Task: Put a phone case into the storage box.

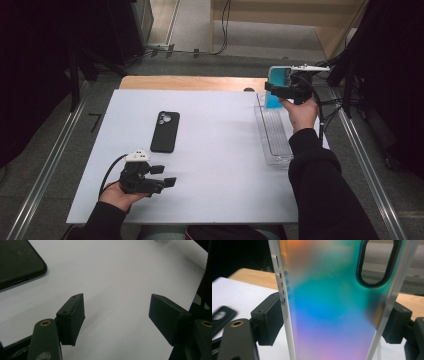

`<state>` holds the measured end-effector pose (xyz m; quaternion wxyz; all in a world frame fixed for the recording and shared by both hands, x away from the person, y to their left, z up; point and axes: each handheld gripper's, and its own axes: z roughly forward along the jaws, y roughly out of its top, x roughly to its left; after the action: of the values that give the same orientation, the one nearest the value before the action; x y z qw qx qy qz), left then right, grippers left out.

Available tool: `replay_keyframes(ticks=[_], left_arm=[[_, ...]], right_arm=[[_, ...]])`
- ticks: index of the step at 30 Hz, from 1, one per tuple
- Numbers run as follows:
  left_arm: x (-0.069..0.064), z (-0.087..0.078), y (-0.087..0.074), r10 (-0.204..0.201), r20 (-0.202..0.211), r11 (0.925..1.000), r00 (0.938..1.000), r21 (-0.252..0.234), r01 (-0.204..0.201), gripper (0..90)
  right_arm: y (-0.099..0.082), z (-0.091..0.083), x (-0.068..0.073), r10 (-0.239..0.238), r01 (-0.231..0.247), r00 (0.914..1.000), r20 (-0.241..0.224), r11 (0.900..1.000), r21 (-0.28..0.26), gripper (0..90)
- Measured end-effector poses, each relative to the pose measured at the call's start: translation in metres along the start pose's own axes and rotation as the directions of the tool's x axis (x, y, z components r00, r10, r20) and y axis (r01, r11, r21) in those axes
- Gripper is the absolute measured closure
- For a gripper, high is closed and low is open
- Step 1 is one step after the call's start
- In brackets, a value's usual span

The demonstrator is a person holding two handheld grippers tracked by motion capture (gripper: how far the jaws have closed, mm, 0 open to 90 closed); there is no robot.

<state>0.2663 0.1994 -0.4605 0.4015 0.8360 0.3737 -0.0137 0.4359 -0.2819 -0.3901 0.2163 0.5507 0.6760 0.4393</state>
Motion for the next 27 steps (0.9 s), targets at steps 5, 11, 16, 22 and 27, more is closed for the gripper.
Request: replay_keyframes(ticks=[5,11,16,22,27], left_arm=[[0.001,0.001,0.001,-0.001,-0.001,1.0,1.0,-0.007,0.001,29.3],[0.0,0.001,0.001,0.003,0.0,1.0,1.0,-0.005,-0.003,29.3],[0.001,0.002,0.001,0.0,0.001,1.0,1.0,-0.007,0.0,29.3],[0.0,0.002,0.001,0.002,0.002,1.0,1.0,-0.008,-0.002,29.4],[0.0,0.002,0.001,0.001,0.003,1.0,1.0,-0.007,-0.001,29.4]], right_arm=[[-0.001,0.014,-0.007,0.009,-0.009,0.9989,0.046,0.9999,-0.009,16.8],[-0.009,0.038,-0.014,0.008,-0.01,0.9949,0.101,0.9998,0.019,16.7],[-0.016,0.053,-0.016,-0.005,-0.002,0.9925,0.123,0.9986,0.052,16.5],[-0.023,0.068,-0.021,0.01,-0.022,0.9902,0.139,0.9965,0.081,16.3],[-0.026,0.076,-0.023,0.023,-0.033,0.9899,0.14,0.9971,0.069,16.0]])
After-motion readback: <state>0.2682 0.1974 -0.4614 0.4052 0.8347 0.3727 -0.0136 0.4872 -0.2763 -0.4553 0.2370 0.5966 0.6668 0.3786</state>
